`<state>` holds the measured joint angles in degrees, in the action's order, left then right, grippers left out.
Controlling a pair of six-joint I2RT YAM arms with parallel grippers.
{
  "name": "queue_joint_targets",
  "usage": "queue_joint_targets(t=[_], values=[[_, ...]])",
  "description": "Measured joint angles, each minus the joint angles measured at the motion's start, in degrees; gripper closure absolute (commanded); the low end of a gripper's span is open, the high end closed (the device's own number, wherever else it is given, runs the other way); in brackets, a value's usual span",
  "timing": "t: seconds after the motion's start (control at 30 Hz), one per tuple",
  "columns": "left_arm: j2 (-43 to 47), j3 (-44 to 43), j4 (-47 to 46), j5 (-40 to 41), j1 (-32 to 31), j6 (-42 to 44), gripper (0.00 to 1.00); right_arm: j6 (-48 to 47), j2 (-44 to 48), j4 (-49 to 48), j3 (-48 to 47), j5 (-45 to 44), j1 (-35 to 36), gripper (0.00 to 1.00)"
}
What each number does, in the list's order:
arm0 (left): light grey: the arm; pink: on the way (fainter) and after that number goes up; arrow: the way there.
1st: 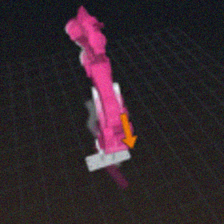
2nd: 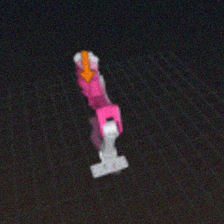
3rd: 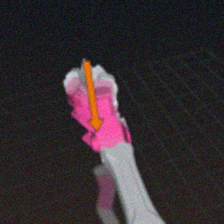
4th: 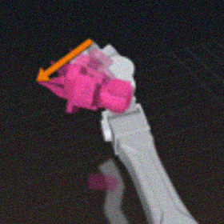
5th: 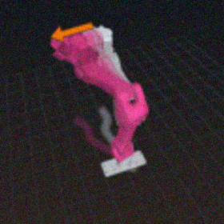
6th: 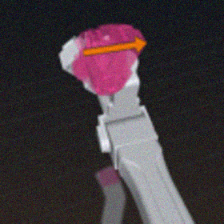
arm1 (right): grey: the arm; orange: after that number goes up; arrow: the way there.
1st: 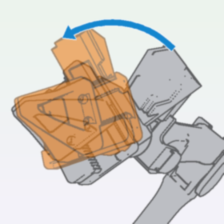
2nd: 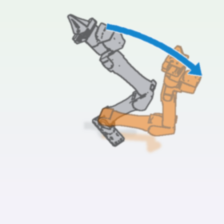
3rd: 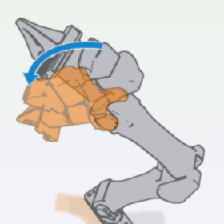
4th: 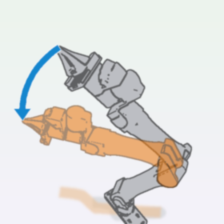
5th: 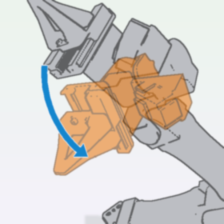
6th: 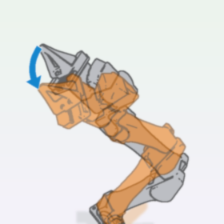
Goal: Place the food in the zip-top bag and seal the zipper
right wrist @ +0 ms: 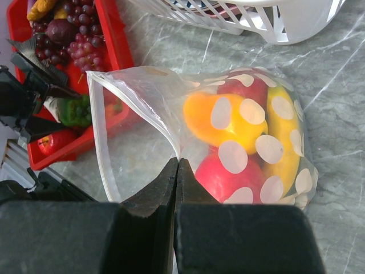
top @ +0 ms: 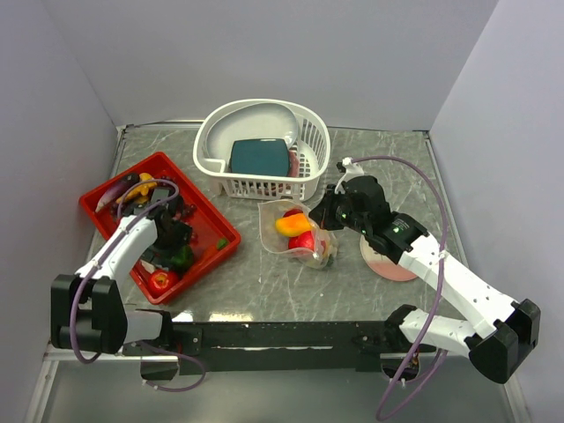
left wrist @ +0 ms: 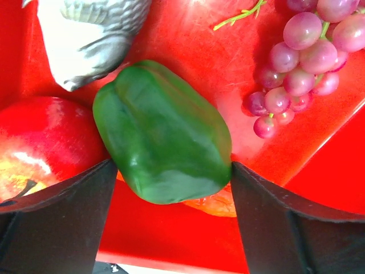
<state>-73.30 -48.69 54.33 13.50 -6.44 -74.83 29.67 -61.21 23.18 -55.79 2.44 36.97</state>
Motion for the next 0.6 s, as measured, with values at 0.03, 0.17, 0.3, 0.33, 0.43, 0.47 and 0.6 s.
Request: queue_joint_targets(t=[0.03,0.17,0.3,0.33,0.43,0.47,0.6], values=[[-0.5,0.0,-0.2,0.0,0.0,0.0,0.20,0.0,0.0,0.0,0.0,0.0,0.0,1.00],[-0.9,-0.2,-0.6,0.1,0.0,0.2,0.35,0.0,0.0,0.0,0.0,0.0,0.0,1.00],[-1.3,-0.7,-0.8,0.4,0.0,0.4,0.56,-0.2,0.0,0.0,0.0,0.0,0.0,1.00],[-1.5,-0.9,-0.8,0.5,0.0,0.7,0.59,-0.2,0.0,0.0,0.0,0.0,0.0,1.00],[-1.6,-1.8,-0.5,0.7,0.0,1.7,0.65,-0.2,0.0,0.0,0.0,-0.2,0.0,1.00],[-1.6,-2.3,-0.2,0.9,0.0,2.2,0.67,-0.3,0.0,0.0,0.0,-0.3,0.0,1.00],[-0.9,-5.7,0.4,1.2,0.0,4.7,0.67,-0.6,0.0,0.0,0.0,-0.9,0.0,1.00]])
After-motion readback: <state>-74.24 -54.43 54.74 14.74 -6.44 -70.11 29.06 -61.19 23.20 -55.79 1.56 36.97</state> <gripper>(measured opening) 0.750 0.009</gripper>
